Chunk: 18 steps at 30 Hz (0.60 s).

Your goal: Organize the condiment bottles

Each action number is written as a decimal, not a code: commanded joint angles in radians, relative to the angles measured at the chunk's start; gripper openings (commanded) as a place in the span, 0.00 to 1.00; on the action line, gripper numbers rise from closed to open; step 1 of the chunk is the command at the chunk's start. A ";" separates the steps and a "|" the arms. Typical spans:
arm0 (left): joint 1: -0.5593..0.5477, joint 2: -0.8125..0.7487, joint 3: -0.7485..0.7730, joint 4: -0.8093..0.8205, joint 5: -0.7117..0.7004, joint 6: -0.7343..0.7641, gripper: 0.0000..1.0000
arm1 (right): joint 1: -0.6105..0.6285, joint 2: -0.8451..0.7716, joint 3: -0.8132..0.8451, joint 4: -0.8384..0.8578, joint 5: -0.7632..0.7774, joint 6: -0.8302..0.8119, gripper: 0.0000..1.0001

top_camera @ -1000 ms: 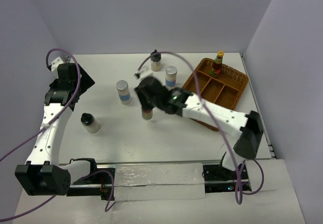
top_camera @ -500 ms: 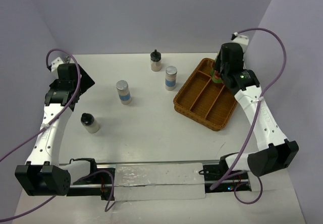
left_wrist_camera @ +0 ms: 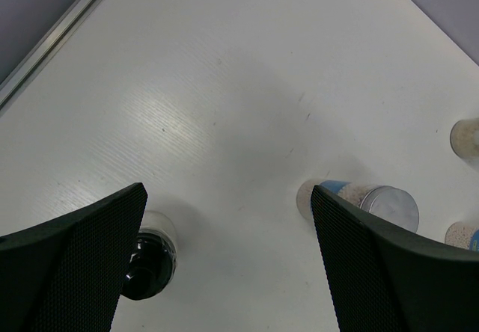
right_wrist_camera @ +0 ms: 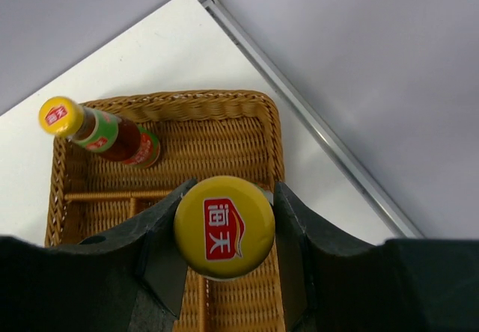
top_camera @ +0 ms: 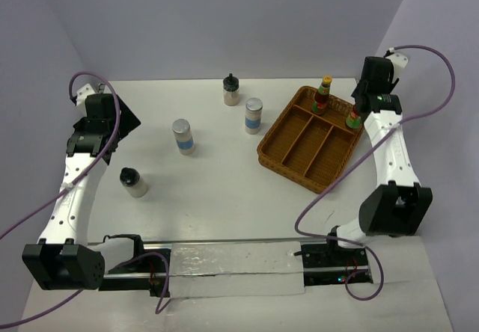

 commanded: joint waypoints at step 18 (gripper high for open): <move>0.005 0.052 0.084 0.040 -0.009 0.043 0.99 | -0.042 0.401 0.338 0.175 0.018 0.004 0.09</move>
